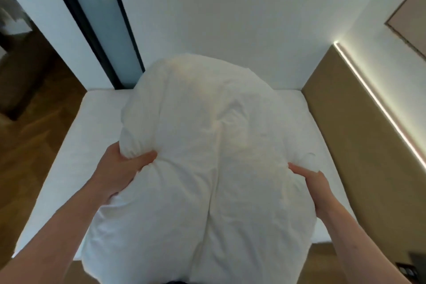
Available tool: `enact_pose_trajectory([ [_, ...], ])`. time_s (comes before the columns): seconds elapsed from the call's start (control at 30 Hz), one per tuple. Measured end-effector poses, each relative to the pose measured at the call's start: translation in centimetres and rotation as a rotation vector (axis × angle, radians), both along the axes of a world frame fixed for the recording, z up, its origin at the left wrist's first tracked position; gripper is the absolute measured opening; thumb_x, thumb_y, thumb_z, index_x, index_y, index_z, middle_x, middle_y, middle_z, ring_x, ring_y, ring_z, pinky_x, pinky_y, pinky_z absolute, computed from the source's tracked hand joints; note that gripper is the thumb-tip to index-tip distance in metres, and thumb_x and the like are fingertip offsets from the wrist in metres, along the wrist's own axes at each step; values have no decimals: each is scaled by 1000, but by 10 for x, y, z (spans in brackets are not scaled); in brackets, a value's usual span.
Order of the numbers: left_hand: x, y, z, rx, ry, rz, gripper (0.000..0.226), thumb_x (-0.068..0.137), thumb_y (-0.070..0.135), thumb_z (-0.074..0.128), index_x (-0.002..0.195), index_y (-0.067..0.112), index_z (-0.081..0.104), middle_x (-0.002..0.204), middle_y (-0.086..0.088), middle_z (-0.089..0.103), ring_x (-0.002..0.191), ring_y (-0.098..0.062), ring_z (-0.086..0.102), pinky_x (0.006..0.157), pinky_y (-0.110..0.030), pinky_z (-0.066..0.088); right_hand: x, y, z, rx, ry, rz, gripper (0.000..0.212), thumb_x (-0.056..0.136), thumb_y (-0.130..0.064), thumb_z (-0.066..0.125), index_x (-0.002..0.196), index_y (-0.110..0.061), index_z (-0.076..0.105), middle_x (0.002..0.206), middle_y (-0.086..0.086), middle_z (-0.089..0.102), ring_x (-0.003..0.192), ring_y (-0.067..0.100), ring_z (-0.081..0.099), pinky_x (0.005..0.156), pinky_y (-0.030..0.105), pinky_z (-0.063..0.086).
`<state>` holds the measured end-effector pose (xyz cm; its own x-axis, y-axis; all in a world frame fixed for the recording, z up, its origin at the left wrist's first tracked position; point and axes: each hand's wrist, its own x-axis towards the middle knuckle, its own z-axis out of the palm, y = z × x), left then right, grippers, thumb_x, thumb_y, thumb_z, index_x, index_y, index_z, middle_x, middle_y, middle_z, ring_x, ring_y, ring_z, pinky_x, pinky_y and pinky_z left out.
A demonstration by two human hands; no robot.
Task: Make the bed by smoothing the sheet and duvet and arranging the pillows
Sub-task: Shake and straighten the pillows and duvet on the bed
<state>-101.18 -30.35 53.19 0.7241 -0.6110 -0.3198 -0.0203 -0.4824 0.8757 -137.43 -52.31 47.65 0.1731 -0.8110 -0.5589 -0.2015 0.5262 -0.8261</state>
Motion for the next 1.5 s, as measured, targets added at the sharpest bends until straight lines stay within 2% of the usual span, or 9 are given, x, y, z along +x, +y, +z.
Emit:
enact_pose_trajectory([
  [0.13, -38, -62, 2, -32, -18, -124, 26, 80, 24, 85, 87, 34, 62, 62, 34, 66, 69, -2, 66, 66, -25, 48, -59, -37, 5, 13, -16, -72, 29, 75, -21, 83, 100, -6, 81, 103, 12, 79, 100, 34, 74, 100, 57, 54],
  [0.23, -75, -114, -9, -52, 8, -170, 23, 78, 24, 87, 92, 31, 69, 73, 29, 72, 69, 9, 68, 68, -24, 49, -107, -75, 0, 23, -19, -104, 36, 68, -26, 87, 100, -11, 82, 108, 9, 79, 104, 33, 74, 102, 58, 52],
  [0.43, -161, -223, -53, -17, 66, -176, 41, 74, 29, 90, 111, 19, 75, 94, 11, 79, 86, -4, 74, 77, -27, 56, -200, -176, -18, 24, -8, -168, 29, 78, -18, 83, 104, -18, 72, 106, 1, 76, 100, 28, 71, 97, 52, 54],
  [0.7, -240, -371, -119, 39, 110, -173, 73, 52, 51, 89, 115, 16, 75, 104, 5, 78, 98, -14, 74, 93, -42, 58, -277, -340, -63, 59, 68, -146, 61, 74, -22, 88, 130, -12, 66, 118, 6, 74, 103, 32, 71, 94, 51, 56],
  [1.03, -261, -519, -237, -3, 184, -135, 56, 72, 33, 92, 121, 15, 72, 110, 3, 77, 101, -16, 73, 92, -39, 57, -302, -525, -149, -27, 108, -87, 94, 47, -48, 99, 132, -24, 66, 123, 2, 74, 106, 31, 73, 96, 57, 55],
  [1.13, -265, -550, -303, 20, 250, -99, 50, 74, 34, 89, 118, 15, 72, 107, 2, 77, 99, -18, 73, 88, -38, 58, -291, -552, -191, -68, 223, -46, 75, 72, -35, 91, 137, -16, 60, 125, 4, 69, 109, 33, 68, 100, 53, 52],
  [1.23, -272, -572, -390, 156, 329, -107, 55, 76, 49, 85, 118, 18, 66, 105, 3, 73, 93, -15, 70, 72, -29, 56, -291, -566, -273, -76, 398, 27, 79, 80, -45, 84, 145, -15, 50, 132, 2, 61, 122, 36, 60, 103, 47, 47],
  [1.33, -283, -569, -486, 412, 250, -234, 102, 67, 78, 75, 145, 17, 49, 141, -3, 59, 122, -24, 61, 103, -38, 49, -300, -558, -378, -89, 635, 248, 101, 79, -57, 79, 159, -20, 30, 155, 5, 47, 136, 34, 51, 112, 50, 43],
  [1.5, -330, -525, -570, 546, 86, -608, 100, 81, 62, 70, 160, 25, 22, 163, -1, 33, 146, -23, 38, 116, -32, 32, -301, -477, -506, 54, 837, 689, 94, 95, -55, 62, 164, -17, 12, 171, 5, 12, 157, 25, 12, 124, 41, 21],
])
